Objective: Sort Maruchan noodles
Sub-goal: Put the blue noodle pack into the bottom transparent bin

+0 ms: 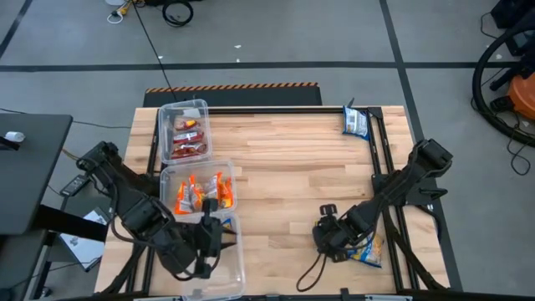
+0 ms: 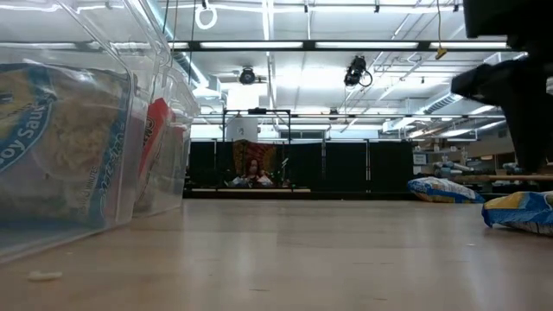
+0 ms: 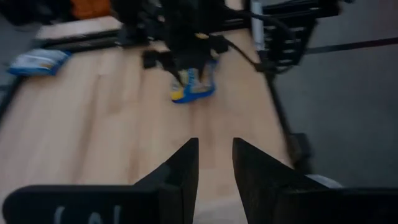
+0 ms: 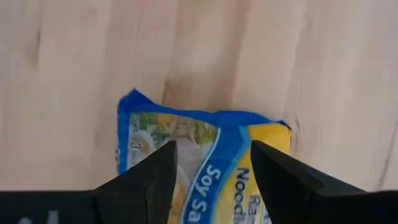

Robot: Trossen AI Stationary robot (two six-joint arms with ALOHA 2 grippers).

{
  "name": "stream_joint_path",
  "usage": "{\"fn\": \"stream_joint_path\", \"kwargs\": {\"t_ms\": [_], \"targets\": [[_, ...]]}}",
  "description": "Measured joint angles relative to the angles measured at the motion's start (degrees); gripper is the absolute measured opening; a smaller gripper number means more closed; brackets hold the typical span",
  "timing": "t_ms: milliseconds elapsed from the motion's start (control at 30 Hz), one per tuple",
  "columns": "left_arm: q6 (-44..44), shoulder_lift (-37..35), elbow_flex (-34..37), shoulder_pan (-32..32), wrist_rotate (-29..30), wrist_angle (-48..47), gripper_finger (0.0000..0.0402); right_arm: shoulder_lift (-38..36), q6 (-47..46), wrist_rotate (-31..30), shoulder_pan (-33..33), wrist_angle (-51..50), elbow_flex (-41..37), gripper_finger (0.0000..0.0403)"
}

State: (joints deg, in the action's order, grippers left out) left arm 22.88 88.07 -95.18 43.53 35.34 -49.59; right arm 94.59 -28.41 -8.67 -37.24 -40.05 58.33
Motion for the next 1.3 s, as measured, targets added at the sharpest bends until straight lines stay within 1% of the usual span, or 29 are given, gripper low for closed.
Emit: {"fn": "stream_joint_path", "kwargs": {"t_ms": [100,167,300,500,667,733,800,867,1000,1167,1300], "targets": [[-2.4,0.0,0.0,-0.83,2.52,0.01,0.0103,0.0,6.92,1.8,0.16,5.7,-2.62,0.0202],[-4.07,0.0,0.0,-1.61,3.42,-0.01,0.0103,0.0,11.19,2.58,0.08,7.69,-4.15,0.0196],[-6.28,0.0,0.0,-4.06,3.6,0.01,0.0103,0.0,15.3,2.21,0.51,8.84,-5.11,0.0189],[-11.44,0.01,0.02,-9.23,3.67,0.39,0.0103,0.0,24.39,7.91,4.03,8.65,-4.88,0.0188],[-15.92,0.02,0.02,-13.05,3.43,3.27,0.0103,0.0,35.8,9.7,6.86,9.78,-4.88,0.0187],[-17.31,0.02,0.02,-14.07,3.34,3.72,0.0103,0.06,39.42,13.2,8.09,10.54,-5.0,0.0185],[-17.98,0.02,0.02,-14.84,3.03,4.11,0.0103,0.91,42.4,17.22,9.0,11.95,-5.65,0.0183],[-17.51,0.02,0.02,-15.39,2.98,4.29,0.0103,2.1,45.12,19.98,9.36,11.31,-6.46,0.0181],[-15.11,0.04,0.03,-15.74,2.95,5.54,0.0103,3.46,50.28,20.54,9.65,11.96,-6.99,0.0173],[-11.57,0.04,0.04,-15.74,2.97,9.56,0.0103,3.72,53.73,20.65,10.38,12.79,-7.07,0.0145],[-11.52,0.04,0.04,-15.74,2.99,12.9,0.0103,3.72,54.1,20.24,10.68,14.45,-7.07,0.0095]]}}
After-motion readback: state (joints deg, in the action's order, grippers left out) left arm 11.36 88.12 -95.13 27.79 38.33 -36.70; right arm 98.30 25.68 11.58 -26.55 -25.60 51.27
